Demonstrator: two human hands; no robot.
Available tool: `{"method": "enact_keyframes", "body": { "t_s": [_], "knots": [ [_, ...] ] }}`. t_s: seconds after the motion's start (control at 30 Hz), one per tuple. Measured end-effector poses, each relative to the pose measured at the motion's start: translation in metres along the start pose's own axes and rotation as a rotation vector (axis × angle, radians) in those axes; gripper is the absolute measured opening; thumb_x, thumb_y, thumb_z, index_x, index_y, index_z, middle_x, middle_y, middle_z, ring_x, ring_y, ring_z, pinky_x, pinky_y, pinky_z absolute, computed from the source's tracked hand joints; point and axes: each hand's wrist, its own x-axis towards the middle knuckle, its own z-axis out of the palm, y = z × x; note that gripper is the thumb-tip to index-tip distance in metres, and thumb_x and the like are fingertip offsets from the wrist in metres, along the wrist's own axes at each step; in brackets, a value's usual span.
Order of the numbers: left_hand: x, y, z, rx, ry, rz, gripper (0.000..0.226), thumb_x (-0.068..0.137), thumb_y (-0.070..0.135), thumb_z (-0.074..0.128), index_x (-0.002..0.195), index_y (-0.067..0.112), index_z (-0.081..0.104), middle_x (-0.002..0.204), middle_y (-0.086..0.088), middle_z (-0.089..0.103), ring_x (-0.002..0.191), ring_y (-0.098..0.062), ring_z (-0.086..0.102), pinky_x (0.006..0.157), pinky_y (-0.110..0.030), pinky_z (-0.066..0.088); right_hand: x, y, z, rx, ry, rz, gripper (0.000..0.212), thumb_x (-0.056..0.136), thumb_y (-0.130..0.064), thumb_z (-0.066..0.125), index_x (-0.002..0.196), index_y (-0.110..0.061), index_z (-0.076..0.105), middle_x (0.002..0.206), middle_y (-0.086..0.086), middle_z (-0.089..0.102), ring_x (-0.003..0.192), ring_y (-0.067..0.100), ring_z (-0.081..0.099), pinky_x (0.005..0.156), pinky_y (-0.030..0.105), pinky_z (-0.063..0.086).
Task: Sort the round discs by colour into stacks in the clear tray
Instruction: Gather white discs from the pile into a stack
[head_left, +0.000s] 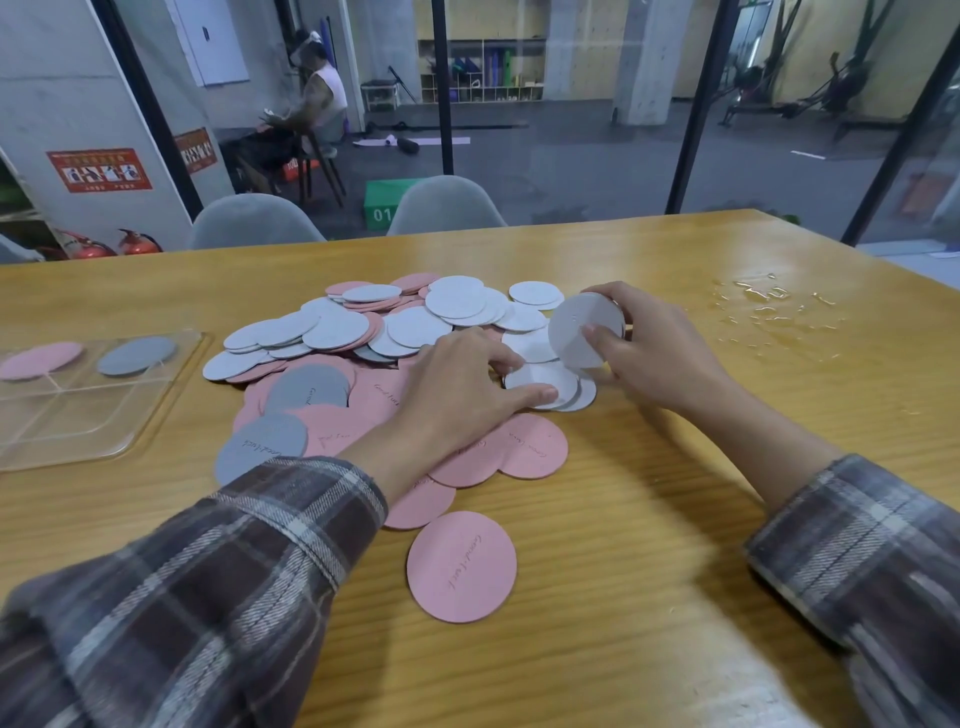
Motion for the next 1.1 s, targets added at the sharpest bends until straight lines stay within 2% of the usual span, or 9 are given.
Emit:
{"method": "enact_keyframes", "body": {
  "t_s": [0.13, 0.23, 0.3, 0.43, 0.57, 0.67, 0.83, 0.93, 1.1],
  "knots": [
    [0.000, -0.002, -0.001, -0.036, -0.006, 0.000, 0.047, 0.069, 0.063, 0.085, 0.097, 0.026, 0.081, 0.093, 0.012, 0.069, 0.090, -0.012, 0.063, 0.089, -0.044, 0.053, -0.001, 0.001, -0.001, -0.010, 0.015, 0.010, 0.031, 0.099, -0.020, 0.057, 0.130, -0.023, 0.061, 0.111, -0.007, 0.065, 0.104, 0.020, 0.059, 0.081, 0.028, 0.041],
    [-0.001, 0.001, -0.002, 0.048, -0.030, 0.027, 0.052, 0.067, 0.073, 0.071, 0.087, 0.025, 0.079, 0.086, 0.009, 0.066, 0.087, -0.012, 0.058, 0.087, -0.046, 0.051, -0.001, 0.000, -0.002, -0.006, 0.005, 0.021, 0.031, 0.099, -0.020, 0.057, 0.130, -0.023, 0.060, 0.112, -0.006, 0.066, 0.105, 0.020, 0.059, 0.082, 0.028, 0.042],
    [-0.001, 0.001, -0.001, 0.061, -0.027, 0.042, 0.053, 0.066, 0.073, 0.070, 0.086, 0.024, 0.078, 0.085, 0.009, 0.065, 0.086, -0.012, 0.057, 0.087, -0.046, 0.050, -0.001, -0.001, -0.001, -0.002, -0.008, 0.021, 0.031, 0.099, -0.020, 0.056, 0.130, -0.024, 0.060, 0.113, -0.006, 0.066, 0.105, 0.020, 0.060, 0.080, 0.031, 0.047],
    [-0.001, -0.002, 0.002, -0.084, 0.031, 0.061, 0.044, 0.068, 0.052, 0.091, 0.101, 0.026, 0.076, 0.089, 0.014, 0.064, 0.081, -0.007, 0.058, 0.086, -0.042, 0.053, -0.002, -0.001, 0.000, 0.021, -0.029, 0.029, 0.031, 0.101, -0.020, 0.053, 0.131, -0.026, 0.060, 0.114, -0.007, 0.066, 0.100, 0.023, 0.063, 0.071, 0.032, 0.049],
    [0.000, -0.004, 0.000, -0.263, 0.078, 0.035, 0.026, 0.078, 0.024, 0.089, 0.101, 0.019, 0.078, 0.083, 0.006, 0.068, 0.069, -0.011, 0.060, 0.071, -0.021, 0.052, 0.000, -0.003, -0.002, 0.043, -0.029, 0.053, 0.030, 0.101, -0.019, 0.050, 0.128, -0.028, 0.061, 0.110, -0.003, 0.065, 0.078, 0.023, 0.063, 0.050, 0.026, 0.050],
    [-0.001, -0.003, -0.003, -0.358, 0.106, 0.011, 0.016, 0.083, 0.013, 0.085, 0.096, 0.014, 0.077, 0.078, 0.000, 0.070, 0.065, -0.010, 0.061, 0.063, -0.011, 0.046, -0.001, -0.005, -0.002, 0.056, -0.032, 0.062, 0.032, 0.101, -0.016, 0.048, 0.127, -0.029, 0.061, 0.106, -0.004, 0.064, 0.074, 0.020, 0.060, 0.046, 0.021, 0.047],
    [0.002, -0.004, -0.001, -0.380, 0.147, -0.004, 0.016, 0.088, 0.014, 0.080, 0.097, 0.015, 0.067, 0.081, -0.002, 0.071, 0.067, -0.017, 0.071, 0.064, -0.027, 0.059, -0.004, -0.011, -0.001, 0.199, -0.103, 0.080, 0.029, 0.104, -0.014, 0.044, 0.120, -0.028, 0.064, 0.091, -0.007, 0.062, 0.057, 0.013, 0.059, 0.051, 0.033, 0.052],
    [0.002, -0.003, 0.000, -0.395, 0.130, -0.011, 0.022, 0.089, 0.011, 0.079, 0.106, 0.018, 0.067, 0.082, -0.004, 0.070, 0.066, -0.017, 0.073, 0.072, -0.037, 0.064, -0.005, -0.012, 0.003, 0.257, -0.152, 0.078, 0.030, 0.105, -0.013, 0.042, 0.120, -0.025, 0.065, 0.089, -0.002, 0.061, 0.056, 0.016, 0.058, 0.052, 0.037, 0.050],
    [0.000, -0.002, 0.000, -0.416, 0.134, -0.044, 0.018, 0.088, 0.016, 0.081, 0.099, 0.013, 0.068, 0.073, 0.001, 0.075, 0.064, -0.015, 0.075, 0.067, -0.045, 0.064, -0.006, -0.016, 0.005, 0.300, -0.197, 0.029, 0.028, 0.109, -0.026, 0.041, 0.119, -0.023, 0.067, 0.093, 0.011, 0.065, 0.059, 0.017, 0.061, 0.053, 0.041, 0.053]
  ]
}}
